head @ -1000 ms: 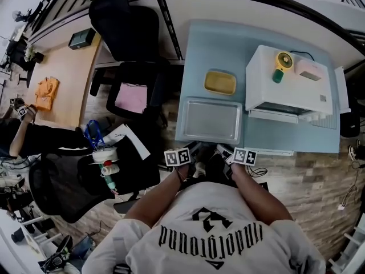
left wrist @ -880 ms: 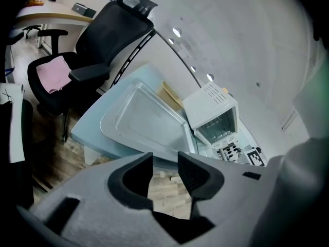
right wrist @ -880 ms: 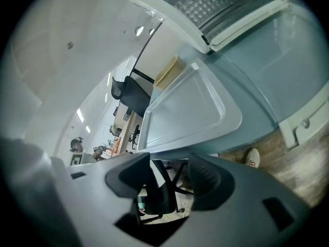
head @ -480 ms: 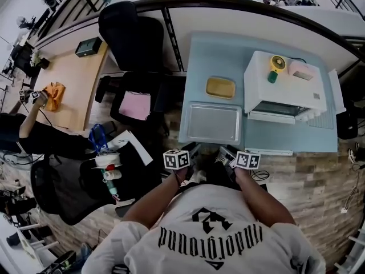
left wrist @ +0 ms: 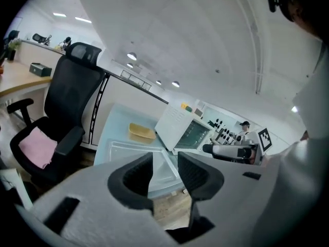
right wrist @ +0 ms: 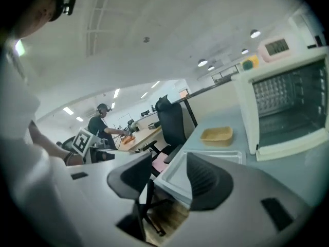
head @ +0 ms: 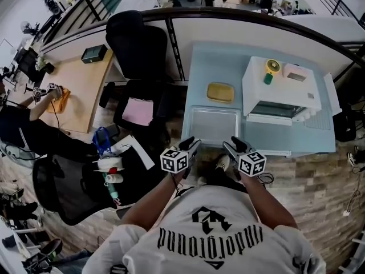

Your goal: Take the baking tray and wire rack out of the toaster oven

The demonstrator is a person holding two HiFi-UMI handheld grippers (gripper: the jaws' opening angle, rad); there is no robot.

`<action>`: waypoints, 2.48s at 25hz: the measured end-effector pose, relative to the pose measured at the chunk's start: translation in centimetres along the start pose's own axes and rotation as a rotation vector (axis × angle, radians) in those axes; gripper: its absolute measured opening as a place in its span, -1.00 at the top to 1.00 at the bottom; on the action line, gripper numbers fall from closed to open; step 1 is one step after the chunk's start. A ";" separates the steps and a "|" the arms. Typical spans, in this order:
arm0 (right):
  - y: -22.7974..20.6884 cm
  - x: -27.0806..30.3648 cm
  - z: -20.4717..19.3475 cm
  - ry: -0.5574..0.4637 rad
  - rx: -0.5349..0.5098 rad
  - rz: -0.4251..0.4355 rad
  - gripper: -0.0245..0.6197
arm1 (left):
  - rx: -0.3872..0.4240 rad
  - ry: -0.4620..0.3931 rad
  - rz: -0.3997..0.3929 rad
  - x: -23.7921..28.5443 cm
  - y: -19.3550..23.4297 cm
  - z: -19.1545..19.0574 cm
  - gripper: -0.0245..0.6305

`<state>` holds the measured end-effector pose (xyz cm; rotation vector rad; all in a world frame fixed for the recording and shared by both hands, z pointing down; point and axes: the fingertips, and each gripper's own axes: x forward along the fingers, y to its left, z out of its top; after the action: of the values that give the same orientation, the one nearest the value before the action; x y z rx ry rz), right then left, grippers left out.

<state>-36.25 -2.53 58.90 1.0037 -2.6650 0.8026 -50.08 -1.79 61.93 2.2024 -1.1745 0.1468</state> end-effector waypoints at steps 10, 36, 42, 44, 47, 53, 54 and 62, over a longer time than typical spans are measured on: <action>5.0 -3.5 5.6 -0.142 -0.296 -0.008 0.41 | 0.188 -0.146 -0.064 -3.5 -5.9 5.9 0.44; 9.8 -17.3 12.2 -0.340 -0.503 0.005 0.78 | 0.442 -0.361 -0.111 -9.7 -19.9 11.1 0.88; 9.3 -22.3 10.5 -0.344 -0.501 0.013 0.84 | 0.445 -0.370 -0.095 -10.1 -24.0 9.1 0.93; 9.1 -24.2 9.9 -0.347 -0.498 0.014 0.87 | 0.449 -0.371 -0.088 -10.2 -25.6 8.2 0.93; 8.8 -27.0 8.9 -0.350 -0.496 0.017 0.91 | 0.451 -0.369 -0.081 -10.2 -27.9 6.8 0.93; 8.9 -32.6 6.5 -0.353 -0.505 0.018 0.91 | 0.491 -0.378 -0.069 -11.0 -33.2 3.8 0.93; 8.9 -33.5 6.2 -0.354 -0.507 0.016 0.91 | 0.488 -0.381 -0.071 -11.2 -34.0 3.5 0.93; 9.0 -39.7 3.9 -0.348 -0.535 0.005 0.91 | 0.498 -0.394 -0.070 -12.9 -39.1 0.5 0.93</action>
<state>-12.09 23.09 38.10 1.0561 -2.9105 -0.1147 -27.34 22.84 38.09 2.7996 -1.3786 -0.0338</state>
